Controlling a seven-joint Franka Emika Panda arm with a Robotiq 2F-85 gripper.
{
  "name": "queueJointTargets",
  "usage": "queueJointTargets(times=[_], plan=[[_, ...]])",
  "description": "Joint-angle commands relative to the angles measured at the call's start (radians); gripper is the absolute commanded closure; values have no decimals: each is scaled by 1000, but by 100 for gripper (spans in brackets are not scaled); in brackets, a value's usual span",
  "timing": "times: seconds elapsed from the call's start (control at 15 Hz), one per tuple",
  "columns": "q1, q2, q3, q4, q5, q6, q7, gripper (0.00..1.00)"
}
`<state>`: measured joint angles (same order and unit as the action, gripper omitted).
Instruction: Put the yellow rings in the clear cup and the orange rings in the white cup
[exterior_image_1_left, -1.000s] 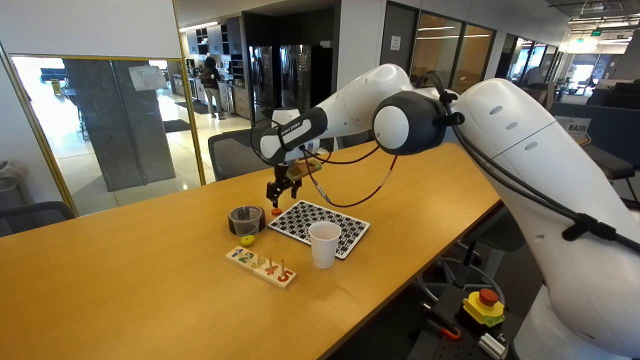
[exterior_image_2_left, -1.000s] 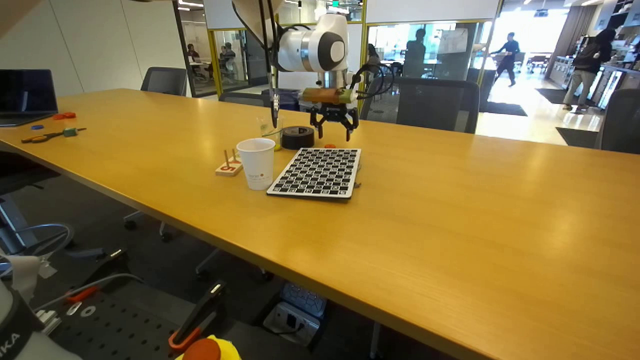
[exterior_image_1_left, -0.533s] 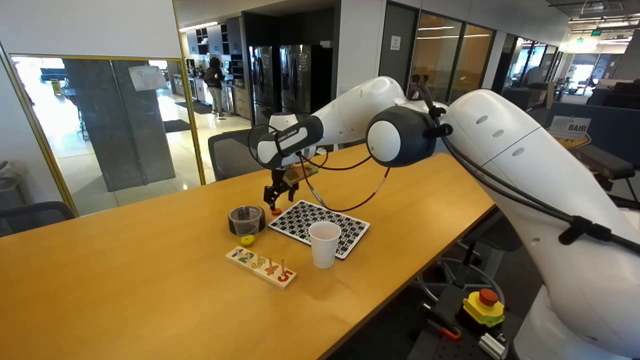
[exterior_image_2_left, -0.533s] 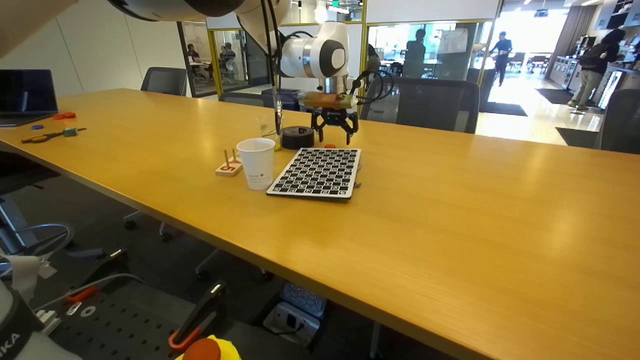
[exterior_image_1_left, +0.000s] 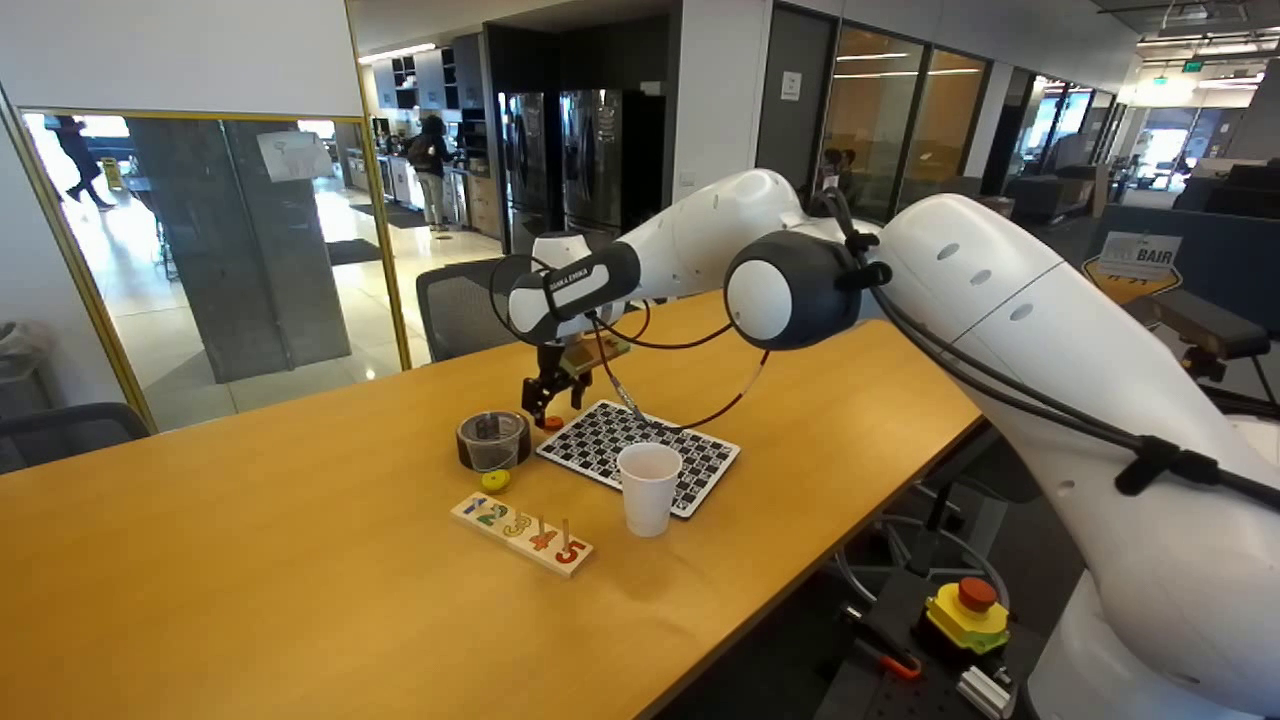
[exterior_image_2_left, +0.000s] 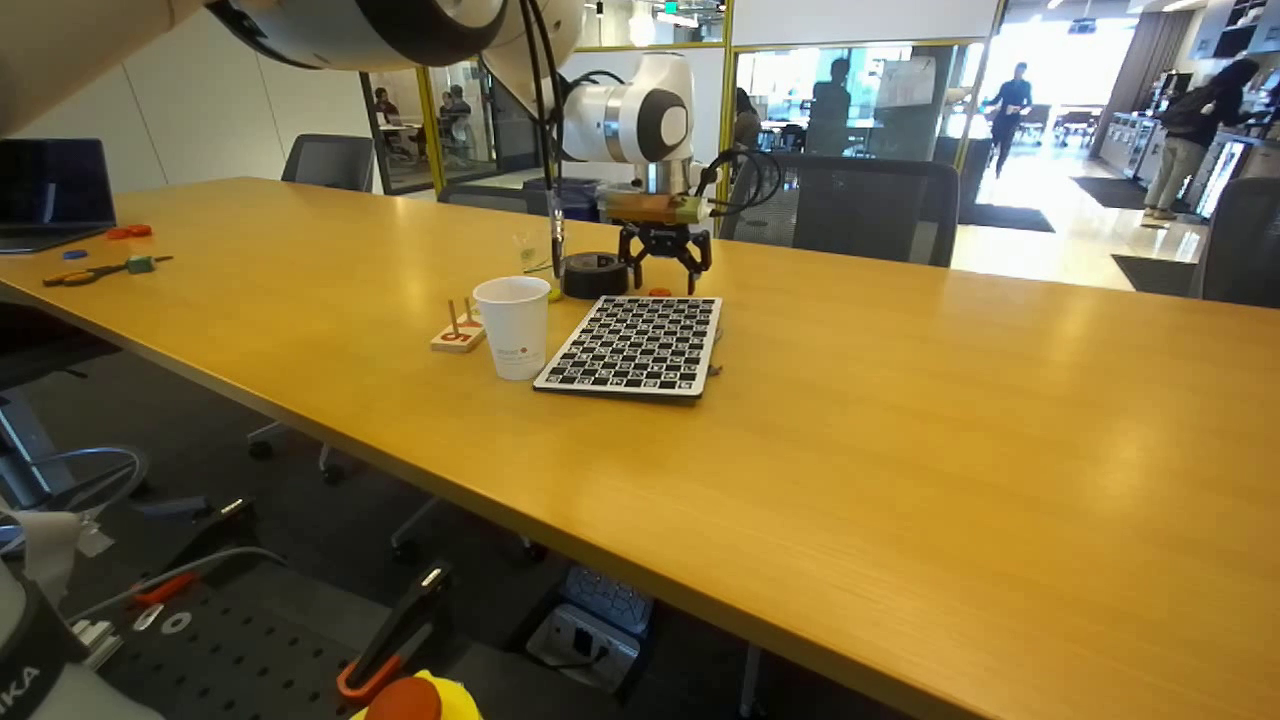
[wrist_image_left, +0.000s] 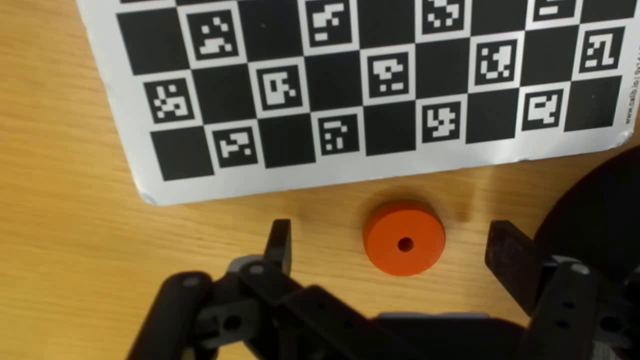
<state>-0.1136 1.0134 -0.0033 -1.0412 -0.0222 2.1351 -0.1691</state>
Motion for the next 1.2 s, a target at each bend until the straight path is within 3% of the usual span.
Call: queueJointTargets(times=[0.0,0.07,0.13,0.27,0.67,1.13], plan=[[3,44,7,89,6,-45,-10,0],[2,49,8,96,6,-46,-13,0],[2,53,8,101,7,-49,-13,25],[3,59,7,111,6,-52,-11,32],[4,70,3,135,5,-76,-5,80],[7,-64,-21,44,15,-186,103,78]])
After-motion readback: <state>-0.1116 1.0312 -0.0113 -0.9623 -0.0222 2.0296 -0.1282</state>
